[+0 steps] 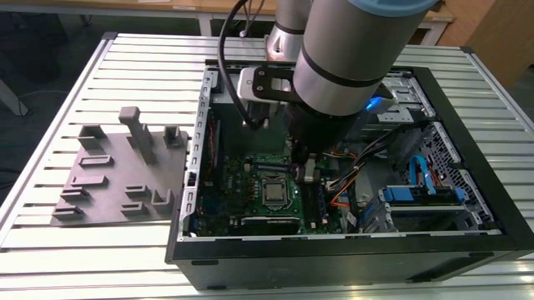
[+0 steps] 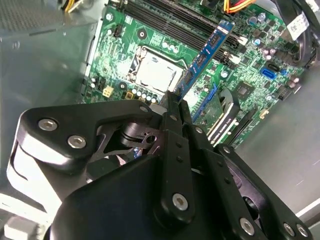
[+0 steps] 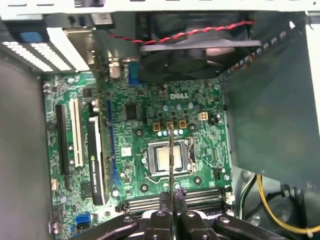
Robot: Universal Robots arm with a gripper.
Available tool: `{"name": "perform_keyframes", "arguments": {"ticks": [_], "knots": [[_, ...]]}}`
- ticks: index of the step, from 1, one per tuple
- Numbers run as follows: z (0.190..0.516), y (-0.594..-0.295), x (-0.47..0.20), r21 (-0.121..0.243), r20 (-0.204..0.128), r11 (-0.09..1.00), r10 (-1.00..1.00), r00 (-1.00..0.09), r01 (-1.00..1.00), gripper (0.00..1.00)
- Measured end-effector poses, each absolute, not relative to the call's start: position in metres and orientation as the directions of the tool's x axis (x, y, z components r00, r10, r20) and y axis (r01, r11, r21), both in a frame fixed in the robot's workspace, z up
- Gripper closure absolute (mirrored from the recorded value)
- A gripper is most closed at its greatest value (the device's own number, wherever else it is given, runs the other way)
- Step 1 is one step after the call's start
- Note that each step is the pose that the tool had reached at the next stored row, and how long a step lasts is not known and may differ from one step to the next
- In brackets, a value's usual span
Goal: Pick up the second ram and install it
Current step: 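Insert the second ram into the second slot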
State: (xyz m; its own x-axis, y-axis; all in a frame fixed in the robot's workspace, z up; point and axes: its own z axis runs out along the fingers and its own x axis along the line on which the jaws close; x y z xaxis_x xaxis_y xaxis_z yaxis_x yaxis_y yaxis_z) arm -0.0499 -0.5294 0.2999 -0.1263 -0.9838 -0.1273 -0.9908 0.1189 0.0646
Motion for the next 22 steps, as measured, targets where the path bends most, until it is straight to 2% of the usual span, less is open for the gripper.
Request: {"name": "perform_keyframes", "arguments": {"ticks": [22], "knots": [[0.2995,-0.5294,-0.0499,0.065,-0.127,0.365,-0.92,-0.371,-0.929,0.86]]}}
